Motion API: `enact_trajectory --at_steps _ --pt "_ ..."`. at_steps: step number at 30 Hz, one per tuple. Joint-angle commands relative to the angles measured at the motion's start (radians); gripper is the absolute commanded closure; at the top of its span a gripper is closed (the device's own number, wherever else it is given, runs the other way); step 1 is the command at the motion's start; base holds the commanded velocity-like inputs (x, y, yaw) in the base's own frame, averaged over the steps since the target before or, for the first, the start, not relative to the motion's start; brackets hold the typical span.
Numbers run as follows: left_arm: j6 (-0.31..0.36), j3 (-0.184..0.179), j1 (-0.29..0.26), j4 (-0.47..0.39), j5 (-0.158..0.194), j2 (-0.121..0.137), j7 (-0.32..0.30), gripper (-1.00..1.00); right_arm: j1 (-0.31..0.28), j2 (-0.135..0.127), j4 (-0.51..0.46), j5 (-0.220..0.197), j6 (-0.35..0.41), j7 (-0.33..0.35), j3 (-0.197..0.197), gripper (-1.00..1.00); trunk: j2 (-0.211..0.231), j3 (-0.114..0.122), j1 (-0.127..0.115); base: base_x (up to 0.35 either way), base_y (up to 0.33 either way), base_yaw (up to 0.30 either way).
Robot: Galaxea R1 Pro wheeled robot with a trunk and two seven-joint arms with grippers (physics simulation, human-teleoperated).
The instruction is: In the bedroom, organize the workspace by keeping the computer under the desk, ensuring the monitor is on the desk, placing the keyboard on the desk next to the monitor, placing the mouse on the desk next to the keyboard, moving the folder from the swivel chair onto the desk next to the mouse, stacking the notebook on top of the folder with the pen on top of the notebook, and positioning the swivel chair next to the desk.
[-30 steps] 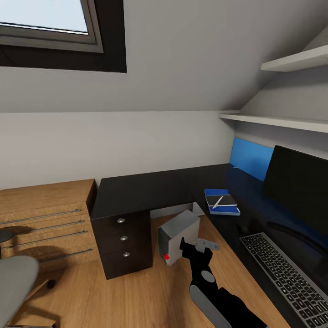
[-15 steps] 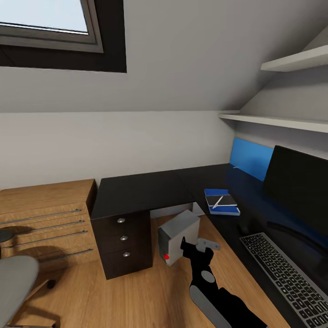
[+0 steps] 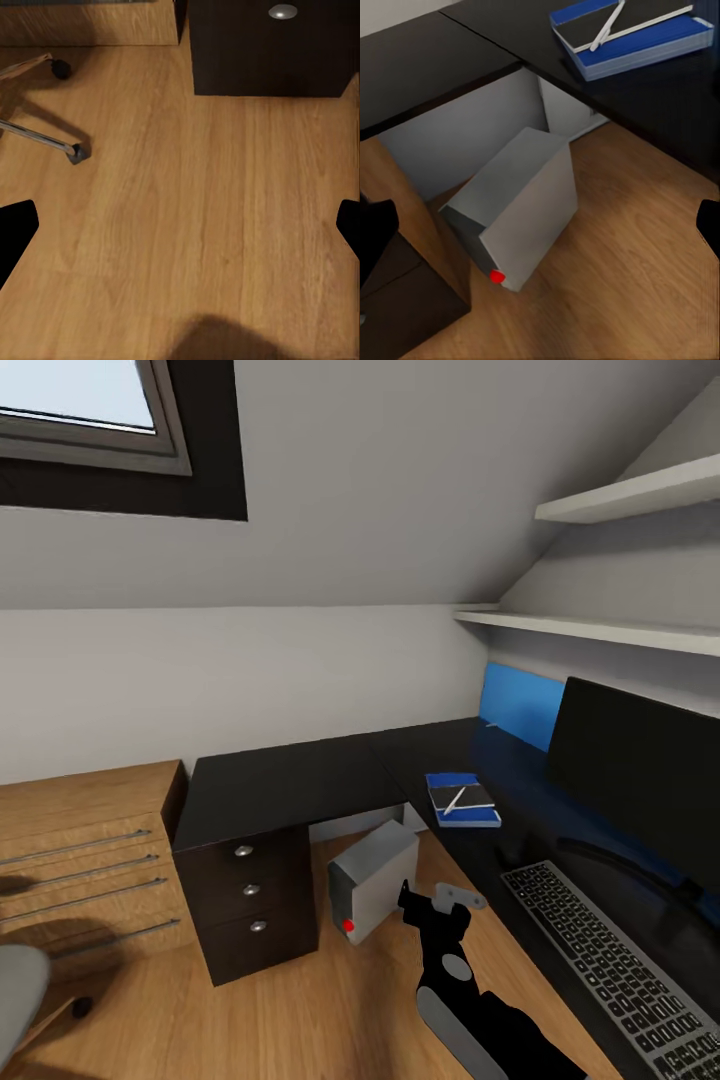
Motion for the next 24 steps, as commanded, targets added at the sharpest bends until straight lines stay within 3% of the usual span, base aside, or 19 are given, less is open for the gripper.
enact_trajectory --at_steps 1,12,24 --pt "-0.007 -0.005 0.0 -0.001 0.011 0.002 0.005 -1.0 -0.002 -0.001 -0.001 -0.008 -0.005 -0.005 0.004 -1.0 -0.001 0.0 0.0 0.0 0.0 -0.244" --pt "-0.007 0.003 0.0 0.016 0.011 0.002 0.005 -1.0 0.002 -0.003 -0.014 0.018 -0.005 -0.005 0.044 -1.0 -0.001 0.0 0.0 0.0 0.0 -0.05" --pt "-0.089 0.005 0.0 0.068 0.008 0.0 -0.001 -1.0 0.006 -0.054 -0.015 0.051 -0.005 -0.005 0.046 -1.0 -0.001 0.0 0.0 0.142 -0.017 0.0"
